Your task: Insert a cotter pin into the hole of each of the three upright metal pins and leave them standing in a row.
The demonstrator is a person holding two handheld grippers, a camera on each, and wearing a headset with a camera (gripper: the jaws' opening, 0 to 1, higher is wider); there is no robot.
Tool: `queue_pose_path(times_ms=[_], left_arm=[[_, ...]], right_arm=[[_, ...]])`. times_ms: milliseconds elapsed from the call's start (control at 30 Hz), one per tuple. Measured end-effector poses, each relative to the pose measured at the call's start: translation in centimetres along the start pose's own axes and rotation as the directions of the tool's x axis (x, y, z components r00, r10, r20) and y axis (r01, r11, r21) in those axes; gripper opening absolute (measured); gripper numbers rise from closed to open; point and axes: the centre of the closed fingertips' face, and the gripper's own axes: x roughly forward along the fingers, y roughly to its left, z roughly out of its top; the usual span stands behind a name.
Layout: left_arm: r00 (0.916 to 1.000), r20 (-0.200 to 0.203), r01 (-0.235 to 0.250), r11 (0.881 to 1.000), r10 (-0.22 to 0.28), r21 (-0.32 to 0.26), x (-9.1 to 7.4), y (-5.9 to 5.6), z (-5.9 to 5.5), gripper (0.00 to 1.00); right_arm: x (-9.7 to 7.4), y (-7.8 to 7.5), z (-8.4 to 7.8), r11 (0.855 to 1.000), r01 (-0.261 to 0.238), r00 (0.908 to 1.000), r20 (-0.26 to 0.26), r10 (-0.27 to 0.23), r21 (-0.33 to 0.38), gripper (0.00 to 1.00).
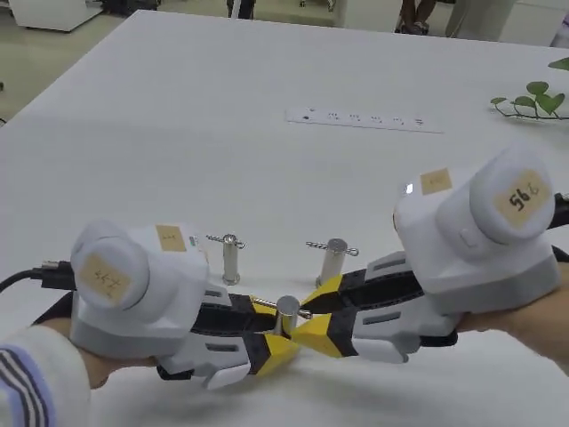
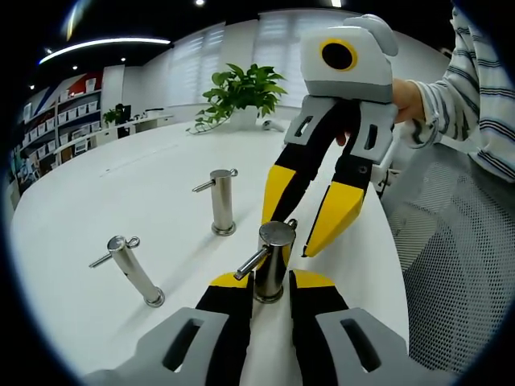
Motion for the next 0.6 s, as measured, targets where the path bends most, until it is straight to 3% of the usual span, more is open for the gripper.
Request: queue_pose_path(times_ms=[67,233,367,533,600], left_arm=[[1.0000,0.001,0.008,1.000,-0.008,0.007,-0.4,-0.1,-0.1,0.28],[0.9997,-0.020,0.013,1.000,-0.013,0.006,-1.5,-0.4,-0.8,0.44],[0.9989,0.019,0.044,0.998,-0.043,-0.051,-2.5,-1.2,-0.7,0.58],[0.9986,0.033,0.045,0.997,-0.043,-0.063,-3.4,-1.7,-0.9,0.89],[0.9997,0.021,0.014,0.998,-0.013,-0.066,-3.6,-1.6,-1.2,0.99]], right_arm=[[0.1,-0.1,0.0,1.000,0.005,1.0000,0.002,-0.005,-0.004,0.22],[0.2,-0.2,0.3,1.000,0.013,0.9999,0.011,-0.013,-0.010,0.22],[0.5,-0.1,0.5,1.000,0.010,0.9998,0.015,-0.010,-0.007,0.22],[0.9,0.0,0.6,1.000,0.005,0.9999,0.014,-0.005,-0.005,0.22],[1.1,0.0,0.6,1.000,0.005,0.9999,0.012,-0.005,-0.007,0.22]])
